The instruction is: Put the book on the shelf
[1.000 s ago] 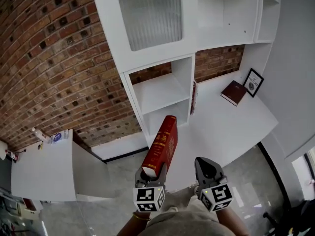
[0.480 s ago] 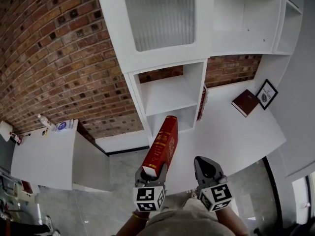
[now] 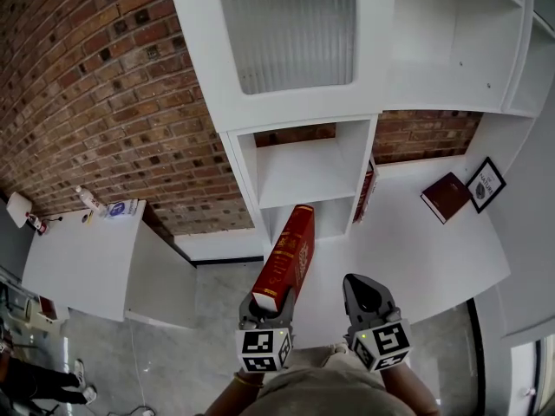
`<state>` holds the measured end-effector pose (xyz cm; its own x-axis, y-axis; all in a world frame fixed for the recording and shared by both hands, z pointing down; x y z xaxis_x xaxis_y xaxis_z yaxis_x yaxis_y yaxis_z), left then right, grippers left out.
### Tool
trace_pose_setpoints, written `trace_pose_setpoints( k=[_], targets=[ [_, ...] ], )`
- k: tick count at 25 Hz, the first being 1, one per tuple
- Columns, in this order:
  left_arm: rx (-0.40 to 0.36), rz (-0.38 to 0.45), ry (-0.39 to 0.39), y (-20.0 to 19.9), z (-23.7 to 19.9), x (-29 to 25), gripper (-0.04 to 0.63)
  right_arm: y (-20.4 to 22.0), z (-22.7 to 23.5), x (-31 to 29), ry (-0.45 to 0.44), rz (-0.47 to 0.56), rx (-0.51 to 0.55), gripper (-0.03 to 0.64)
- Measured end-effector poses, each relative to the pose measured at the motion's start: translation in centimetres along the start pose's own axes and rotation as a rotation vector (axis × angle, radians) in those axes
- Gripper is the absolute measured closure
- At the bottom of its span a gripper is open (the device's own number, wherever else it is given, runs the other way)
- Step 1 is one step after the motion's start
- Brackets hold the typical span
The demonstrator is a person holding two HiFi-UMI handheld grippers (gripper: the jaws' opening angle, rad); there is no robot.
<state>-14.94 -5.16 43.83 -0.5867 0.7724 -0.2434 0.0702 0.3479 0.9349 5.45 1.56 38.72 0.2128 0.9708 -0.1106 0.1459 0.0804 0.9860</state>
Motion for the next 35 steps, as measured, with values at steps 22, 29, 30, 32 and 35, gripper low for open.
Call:
trace_pose_setpoints(
  k=[22,29,30,32,35],
  targets=[
    [0.036,0.031,-0.191,0.9,1.6,-2.1,0.36,-0.1,4.3,-2.6,-0.189,-0.074,0.02,0.611],
    [0.039,0.048,-0.25,1.4,2.1,-2.7,0.36,1.0,5.3,-3.4,-0.249,-0.037,0.017,0.611],
    [0.043,0.051,-0.257,1.5,2.1,-2.8,0.36,0.9,5.4,-3.4,-0.258,-0.05,0.023,0.611],
    [0.048,0.056,-0.271,1.6,2.4,-3.1,0.36,0.8,5.8,-3.6,-0.275,-0.059,0.031,0.611],
    [0.052,0.061,-0.29,1.6,2.7,-3.6,0.36,1.2,6.4,-3.9,-0.293,-0.034,0.033,0.611]
  ],
)
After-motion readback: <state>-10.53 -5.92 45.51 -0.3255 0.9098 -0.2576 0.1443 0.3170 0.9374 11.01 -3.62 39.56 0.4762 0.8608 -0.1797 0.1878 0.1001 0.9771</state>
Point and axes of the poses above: the fingertips, and each gripper's own axes: x backward along the fingers, z to its right, y out of its underside, the point moved 9 cm from there along x, backward along the fingers, and after that the axes turned 9 degrees about x, right-handed, at the moved point
